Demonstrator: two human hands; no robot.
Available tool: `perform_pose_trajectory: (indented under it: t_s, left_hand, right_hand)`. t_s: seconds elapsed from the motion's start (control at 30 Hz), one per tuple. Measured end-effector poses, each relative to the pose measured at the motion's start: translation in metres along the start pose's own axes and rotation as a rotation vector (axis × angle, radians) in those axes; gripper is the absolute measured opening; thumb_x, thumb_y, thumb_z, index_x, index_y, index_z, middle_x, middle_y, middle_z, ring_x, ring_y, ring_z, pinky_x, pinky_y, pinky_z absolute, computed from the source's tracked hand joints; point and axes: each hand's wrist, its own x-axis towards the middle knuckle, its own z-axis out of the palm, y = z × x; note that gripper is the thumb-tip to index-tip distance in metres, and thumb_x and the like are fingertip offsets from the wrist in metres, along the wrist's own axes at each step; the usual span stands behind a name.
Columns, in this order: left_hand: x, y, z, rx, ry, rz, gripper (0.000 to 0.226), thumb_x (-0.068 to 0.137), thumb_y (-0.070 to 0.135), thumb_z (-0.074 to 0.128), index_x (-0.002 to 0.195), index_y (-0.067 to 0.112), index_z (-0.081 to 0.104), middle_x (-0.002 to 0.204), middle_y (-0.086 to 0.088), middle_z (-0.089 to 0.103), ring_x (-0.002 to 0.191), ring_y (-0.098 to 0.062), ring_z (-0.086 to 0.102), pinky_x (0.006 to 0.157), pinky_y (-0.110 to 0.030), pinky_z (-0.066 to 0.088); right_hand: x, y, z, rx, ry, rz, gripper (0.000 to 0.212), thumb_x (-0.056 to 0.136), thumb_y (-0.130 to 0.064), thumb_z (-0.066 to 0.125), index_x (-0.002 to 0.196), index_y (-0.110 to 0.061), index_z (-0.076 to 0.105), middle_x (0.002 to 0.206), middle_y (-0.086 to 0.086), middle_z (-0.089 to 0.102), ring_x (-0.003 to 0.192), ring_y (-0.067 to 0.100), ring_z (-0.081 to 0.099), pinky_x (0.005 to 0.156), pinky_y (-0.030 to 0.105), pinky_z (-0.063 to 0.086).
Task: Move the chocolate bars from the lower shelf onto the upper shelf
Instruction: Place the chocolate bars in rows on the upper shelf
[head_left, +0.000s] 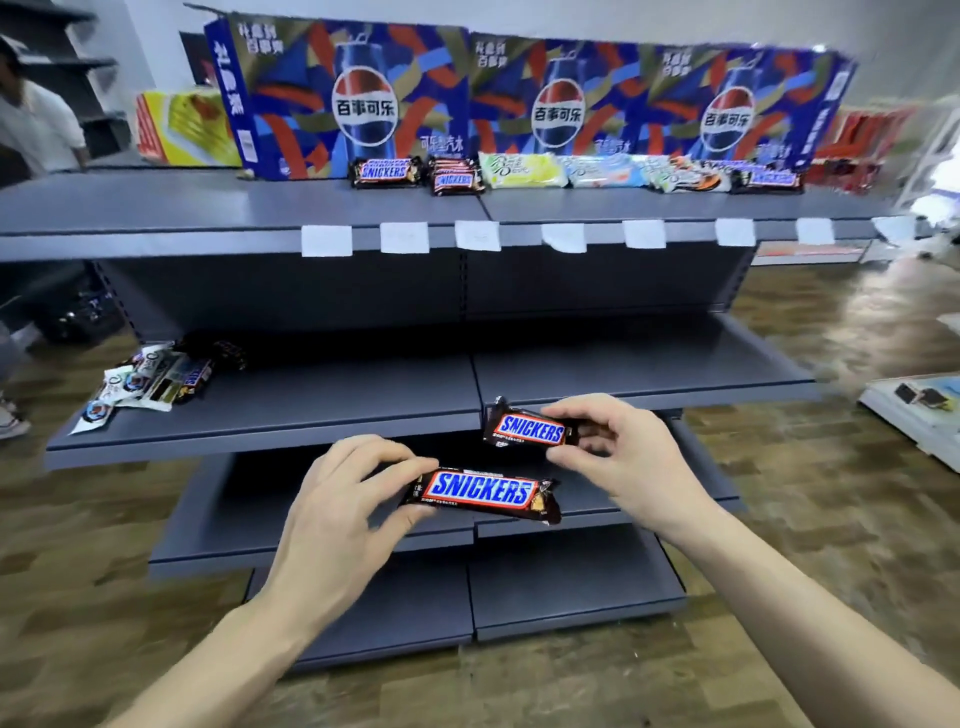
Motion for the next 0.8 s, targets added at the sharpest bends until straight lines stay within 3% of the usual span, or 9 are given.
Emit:
perform_pose_trajectory:
  t_s: [0.23,0.37,0.8]
  left_hand:
    - [0.043,0.029,0.009,-0.011,0.039,0.074,0.04,0.081,0.047,0.063,0.113,0.024,0.069,0.106,0.016,0.057,0.105,-0.01,0.052,0.089,-0.033,0.043]
    - [0.086,0.037,0.018,-0.036,0.084,0.119,0.039,0.081,0.047,0.063,0.112,0.025,0.069,0.104,0.018,0.056,0.101,-0.009,0.052,0.087,-0.033,0.044]
    - [0.209,0.0,0.053,-0.074,0.177,0.144,0.039,0.081,0.043,0.068,0.115,0.024,0.069,0.105,0.015,0.058,0.103,-0.01,0.053,0.087,-0.039,0.047]
  right_hand:
    - [0.011,-0.002,-0.055,-0.045,0.086,-0.015,0.037,0.081,-0.008,0.076,0.108,-0.033,0.07,0.103,-0.017,0.07,0.093,0.007,0.063,0.084,0.019,0.052]
    - [0.038,-0.01,-0.087,-0.097,0.133,-0.044,0.035,0.081,-0.008,0.076,0.108,-0.03,0.069,0.102,-0.016,0.069,0.086,-0.003,0.062,0.076,0.007,0.045]
    - [0.163,-0.005,-0.131,-0.164,0.165,-0.122,0.041,0.082,-0.008,0.076,0.097,-0.045,0.064,0.104,-0.018,0.066,0.091,0.002,0.059,0.081,0.013,0.049]
